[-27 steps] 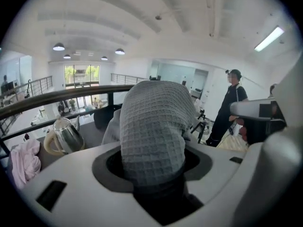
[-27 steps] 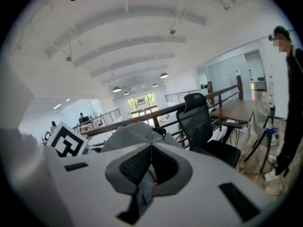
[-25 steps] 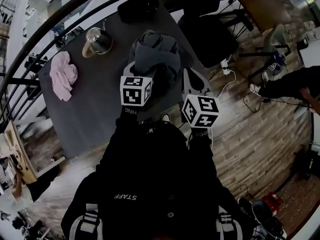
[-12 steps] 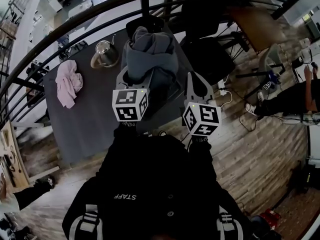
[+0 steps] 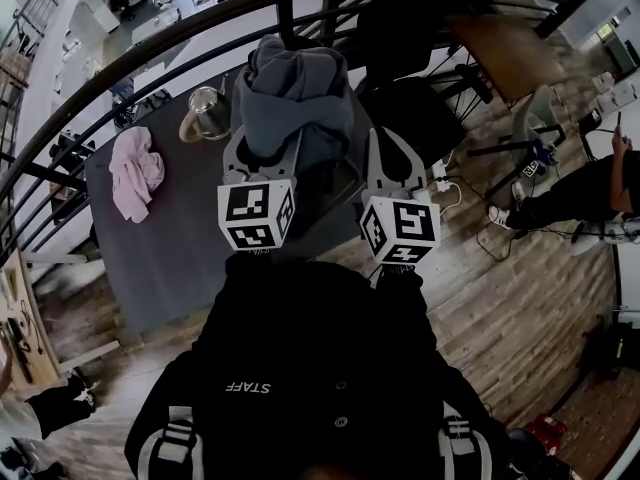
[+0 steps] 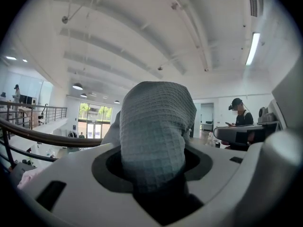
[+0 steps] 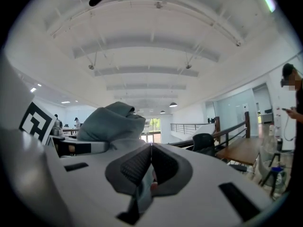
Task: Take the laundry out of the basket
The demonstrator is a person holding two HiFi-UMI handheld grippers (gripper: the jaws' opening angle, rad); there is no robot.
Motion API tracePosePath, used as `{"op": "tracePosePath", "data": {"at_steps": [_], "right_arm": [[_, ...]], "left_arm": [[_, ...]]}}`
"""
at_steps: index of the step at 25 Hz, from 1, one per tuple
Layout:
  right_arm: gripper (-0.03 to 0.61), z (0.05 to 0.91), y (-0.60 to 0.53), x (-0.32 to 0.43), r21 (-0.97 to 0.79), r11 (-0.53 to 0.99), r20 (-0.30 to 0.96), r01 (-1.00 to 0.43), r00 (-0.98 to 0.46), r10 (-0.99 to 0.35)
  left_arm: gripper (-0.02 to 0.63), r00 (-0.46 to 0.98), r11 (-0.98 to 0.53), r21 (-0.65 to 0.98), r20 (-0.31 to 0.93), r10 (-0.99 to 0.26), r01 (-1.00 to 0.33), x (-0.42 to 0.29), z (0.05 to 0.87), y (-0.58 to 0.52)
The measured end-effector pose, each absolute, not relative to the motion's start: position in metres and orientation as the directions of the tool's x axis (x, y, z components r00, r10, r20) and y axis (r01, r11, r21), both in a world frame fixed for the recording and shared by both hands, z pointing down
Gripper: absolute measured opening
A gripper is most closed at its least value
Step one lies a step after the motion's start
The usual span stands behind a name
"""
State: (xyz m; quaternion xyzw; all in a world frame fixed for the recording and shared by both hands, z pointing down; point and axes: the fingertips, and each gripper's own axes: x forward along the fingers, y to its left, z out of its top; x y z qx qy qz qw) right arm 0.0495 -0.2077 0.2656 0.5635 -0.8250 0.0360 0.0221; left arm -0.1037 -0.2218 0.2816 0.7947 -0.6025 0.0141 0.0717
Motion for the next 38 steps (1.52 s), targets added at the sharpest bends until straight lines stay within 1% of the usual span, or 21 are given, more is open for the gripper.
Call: {"op": "tracePosePath", "data": {"at_steps": [6, 14, 29, 38], "right_arm": [[0.015, 0.249, -0.207, 0.047, -0.008, 0.356, 0.016, -0.935, -0.356, -0.934], [0.015, 0.233, -0.201, 0.05, 0.001, 0.329, -0.057, -0.944, -0.328, -0.943], [0.015, 0.235, -0.199, 0.046, -0.031, 0.335, -0.07, -0.942, -0.332, -0.941], [0.014, 0.234, -0.2, 0.04, -0.004, 0.345, -0.068, -0.938, -0.344, -0.936]], "left_arm": [[0.252, 0.279, -0.274, 0.07, 0.083, -0.957, -0.959, -0.105, 0.27, -0.222], [0.253, 0.282, -0.281, 0.038, 0.019, -0.959, -0.959, -0.104, 0.246, -0.217], [0.255, 0.27, -0.27, 0.019, -0.003, -0.963, -0.963, -0.109, 0.242, -0.21], [0.255, 0.264, -0.264, 0.02, -0.001, -0.964, -0.964, -0.11, 0.244, -0.211]]}}
